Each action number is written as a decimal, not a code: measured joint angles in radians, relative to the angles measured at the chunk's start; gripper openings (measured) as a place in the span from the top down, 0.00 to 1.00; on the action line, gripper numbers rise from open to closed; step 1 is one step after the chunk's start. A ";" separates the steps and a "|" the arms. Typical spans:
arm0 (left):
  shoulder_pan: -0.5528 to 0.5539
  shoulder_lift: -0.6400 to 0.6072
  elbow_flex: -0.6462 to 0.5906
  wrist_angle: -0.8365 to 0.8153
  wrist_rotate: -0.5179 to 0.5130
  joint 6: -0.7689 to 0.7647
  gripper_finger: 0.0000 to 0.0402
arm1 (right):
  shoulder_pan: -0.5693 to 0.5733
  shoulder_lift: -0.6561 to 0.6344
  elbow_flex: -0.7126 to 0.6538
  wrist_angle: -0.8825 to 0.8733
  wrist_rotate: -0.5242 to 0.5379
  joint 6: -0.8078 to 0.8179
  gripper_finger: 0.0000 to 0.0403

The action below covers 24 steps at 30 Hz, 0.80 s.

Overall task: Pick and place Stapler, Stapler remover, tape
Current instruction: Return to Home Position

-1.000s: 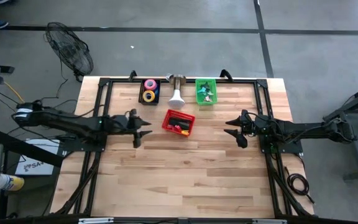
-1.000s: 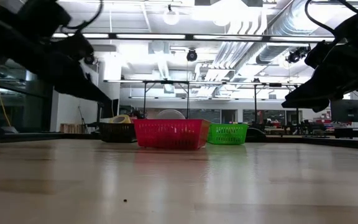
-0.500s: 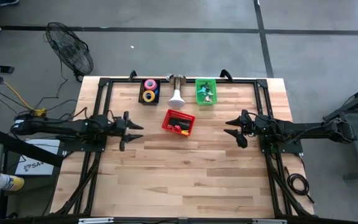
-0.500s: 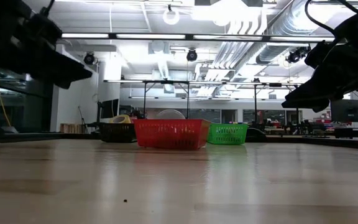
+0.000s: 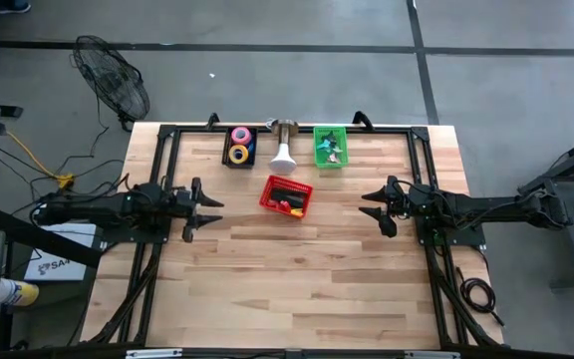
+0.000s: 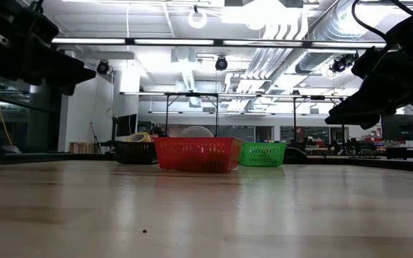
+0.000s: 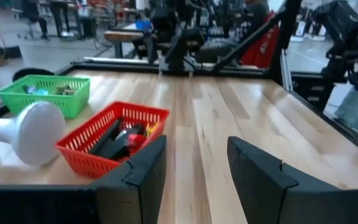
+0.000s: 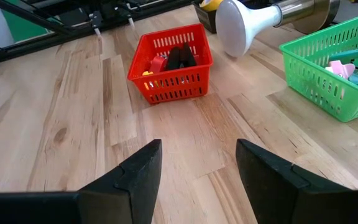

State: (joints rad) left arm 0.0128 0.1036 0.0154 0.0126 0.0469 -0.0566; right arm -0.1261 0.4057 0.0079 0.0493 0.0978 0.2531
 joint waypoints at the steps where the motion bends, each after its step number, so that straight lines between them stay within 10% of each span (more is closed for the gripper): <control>1: 0.000 -0.010 0.000 -0.001 -0.005 0.000 0.59 | 0.000 0.000 0.000 0.000 0.000 0.000 0.51; 24: 0.000 -0.036 -0.001 -0.008 -0.038 0.000 0.59 | 0.000 0.000 0.000 0.000 0.000 0.000 0.51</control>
State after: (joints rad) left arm 0.0132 0.0673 0.0143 0.0048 0.0086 -0.0570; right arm -0.1261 0.4057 0.0082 0.0490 0.0978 0.2531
